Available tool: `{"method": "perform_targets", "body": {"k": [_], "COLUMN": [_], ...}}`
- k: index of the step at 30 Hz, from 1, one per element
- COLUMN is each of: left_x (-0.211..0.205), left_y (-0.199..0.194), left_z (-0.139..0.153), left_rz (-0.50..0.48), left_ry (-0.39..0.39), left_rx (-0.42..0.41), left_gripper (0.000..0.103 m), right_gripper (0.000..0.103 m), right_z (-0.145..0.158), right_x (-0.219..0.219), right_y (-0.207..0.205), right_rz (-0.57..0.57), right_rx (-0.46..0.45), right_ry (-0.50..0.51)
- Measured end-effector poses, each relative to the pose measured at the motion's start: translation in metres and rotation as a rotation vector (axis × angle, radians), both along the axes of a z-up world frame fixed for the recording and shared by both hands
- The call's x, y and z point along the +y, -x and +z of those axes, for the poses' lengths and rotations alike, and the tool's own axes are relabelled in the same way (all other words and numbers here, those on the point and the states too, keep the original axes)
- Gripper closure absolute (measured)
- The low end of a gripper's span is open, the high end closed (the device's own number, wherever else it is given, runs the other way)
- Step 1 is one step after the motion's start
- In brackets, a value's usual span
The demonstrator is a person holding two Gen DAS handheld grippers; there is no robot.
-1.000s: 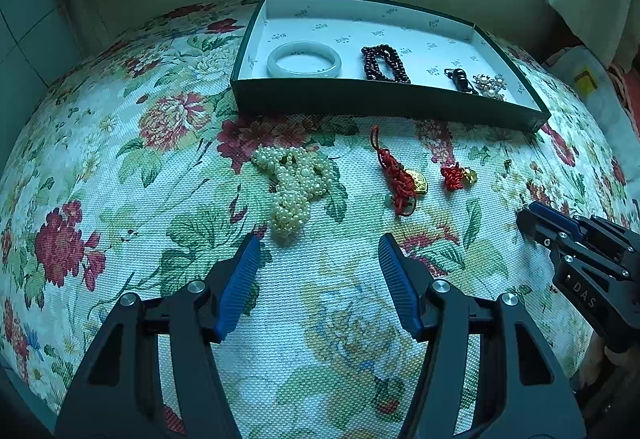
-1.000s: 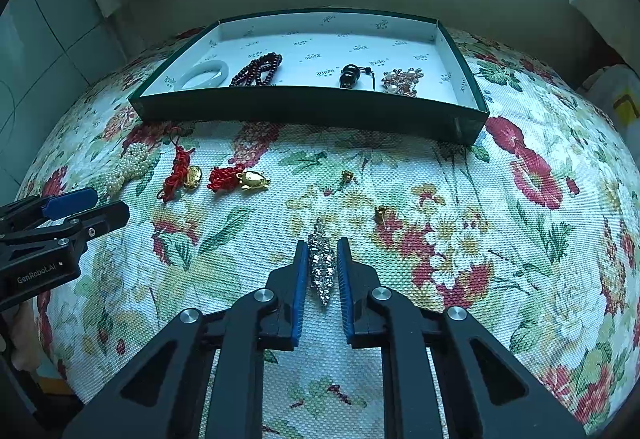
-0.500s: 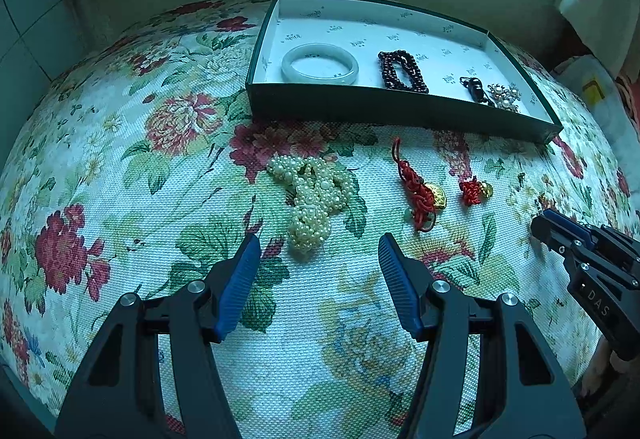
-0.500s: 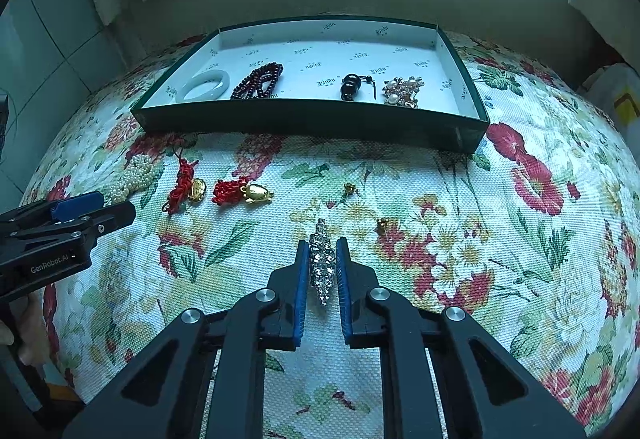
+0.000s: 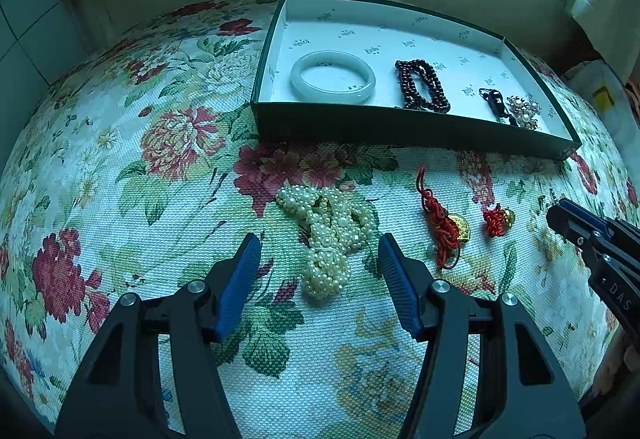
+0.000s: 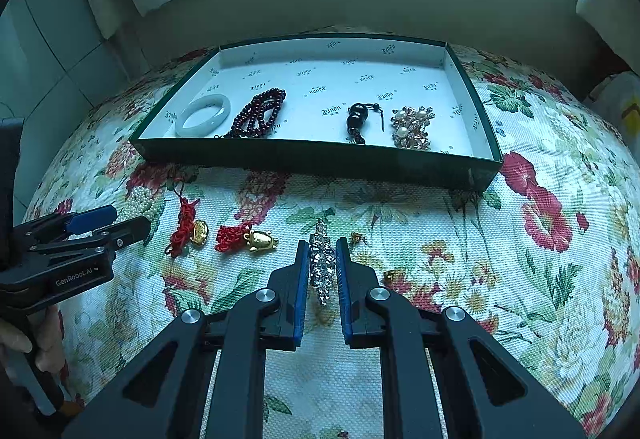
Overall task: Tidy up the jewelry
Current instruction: 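Grasp the white pearl cluster with the left gripper while the right gripper holds the rhinestone pin, then carry the pearl cluster and rhinestone pin into the box and open both grippers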
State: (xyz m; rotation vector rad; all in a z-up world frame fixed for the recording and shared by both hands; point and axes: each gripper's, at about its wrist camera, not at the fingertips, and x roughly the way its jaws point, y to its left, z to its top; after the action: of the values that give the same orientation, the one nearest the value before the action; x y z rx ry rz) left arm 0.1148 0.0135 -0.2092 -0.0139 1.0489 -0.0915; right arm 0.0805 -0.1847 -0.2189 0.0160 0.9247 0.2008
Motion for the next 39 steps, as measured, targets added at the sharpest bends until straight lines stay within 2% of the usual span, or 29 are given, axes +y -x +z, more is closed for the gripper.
{"method": "perform_targets", "body": {"k": [1, 5, 10, 23, 33, 39], "left_x": [0.0, 0.001, 0.0, 0.0, -0.004, -0.011], "left_y": [-0.001, -0.002, 0.0, 0.009, 0.013, 0.0], "left_z": [0.0, -0.001, 0.0, 0.006, 0.033, 0.051], "left_rz": [-0.004, -0.018, -0.038, -0.041, -0.05, -0.065], "left_ry": [-0.008, -0.005, -0.008, 0.01, 0.039, 0.058], "left_rx": [-0.004, -0.007, -0.014, -0.034, -0.088, -0.121], "left_gripper": [0.049, 0.057, 0.084, 0.088, 0.089, 0.089], "right_gripper": [0.089, 0.089, 0.089, 0.089, 0.089, 0.089], "right_z": [0.0, -0.001, -0.003, -0.003, 0.01, 0.022], "right_x": [0.0, 0.001, -0.001, -0.002, -0.007, -0.009], "right_y": [-0.001, -0.003, -0.004, -0.003, -0.004, -0.01], "right_rz": [0.001, 0.006, -0.001, -0.005, -0.015, -0.015], "right_rx": [0.0, 0.004, 0.007, 0.008, -0.014, -0.039], "right_ry": [-0.003, -0.013, -0.021, -0.024, -0.036, -0.047]}}
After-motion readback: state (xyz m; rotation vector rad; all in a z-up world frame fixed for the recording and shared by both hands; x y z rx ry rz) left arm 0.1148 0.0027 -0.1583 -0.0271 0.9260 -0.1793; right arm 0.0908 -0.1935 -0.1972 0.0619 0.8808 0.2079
